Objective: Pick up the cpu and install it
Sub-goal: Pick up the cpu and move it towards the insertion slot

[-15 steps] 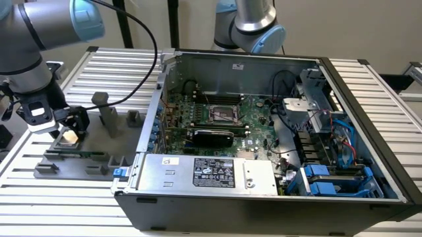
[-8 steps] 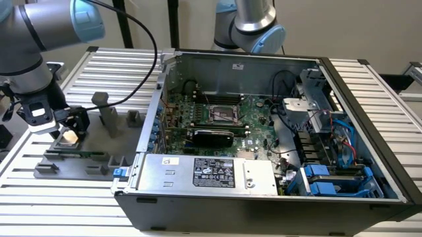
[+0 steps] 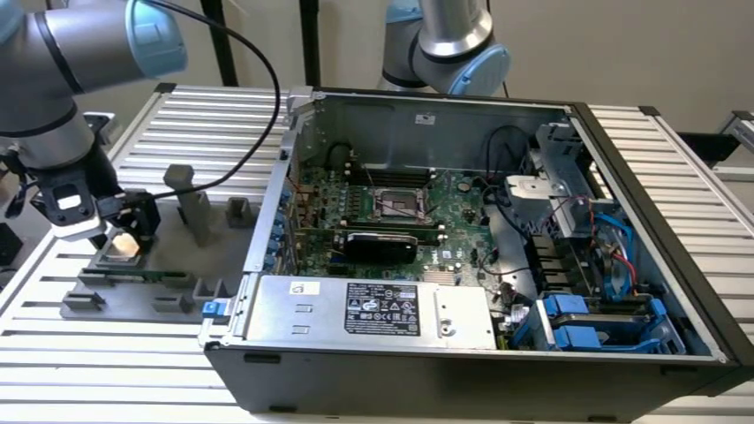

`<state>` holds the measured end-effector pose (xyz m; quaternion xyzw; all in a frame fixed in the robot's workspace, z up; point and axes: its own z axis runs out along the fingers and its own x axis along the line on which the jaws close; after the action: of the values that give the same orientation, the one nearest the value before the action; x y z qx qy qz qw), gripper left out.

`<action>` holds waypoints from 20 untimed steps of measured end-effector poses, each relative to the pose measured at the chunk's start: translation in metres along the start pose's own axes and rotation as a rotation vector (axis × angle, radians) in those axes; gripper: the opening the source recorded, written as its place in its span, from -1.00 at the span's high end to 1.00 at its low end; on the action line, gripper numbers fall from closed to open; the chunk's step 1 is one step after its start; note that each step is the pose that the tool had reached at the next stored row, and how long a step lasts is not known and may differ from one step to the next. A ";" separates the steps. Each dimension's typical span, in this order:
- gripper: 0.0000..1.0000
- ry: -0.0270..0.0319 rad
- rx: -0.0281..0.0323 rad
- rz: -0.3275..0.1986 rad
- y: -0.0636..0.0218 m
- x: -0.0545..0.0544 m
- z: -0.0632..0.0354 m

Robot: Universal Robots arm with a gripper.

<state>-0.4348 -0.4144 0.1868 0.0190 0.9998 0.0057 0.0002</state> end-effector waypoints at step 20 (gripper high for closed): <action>-0.42 0.0066 0.0003 0.000 -0.0003 -0.001 0.0024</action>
<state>-0.4337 -0.4147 0.1844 0.0191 0.9998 0.0056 -0.0030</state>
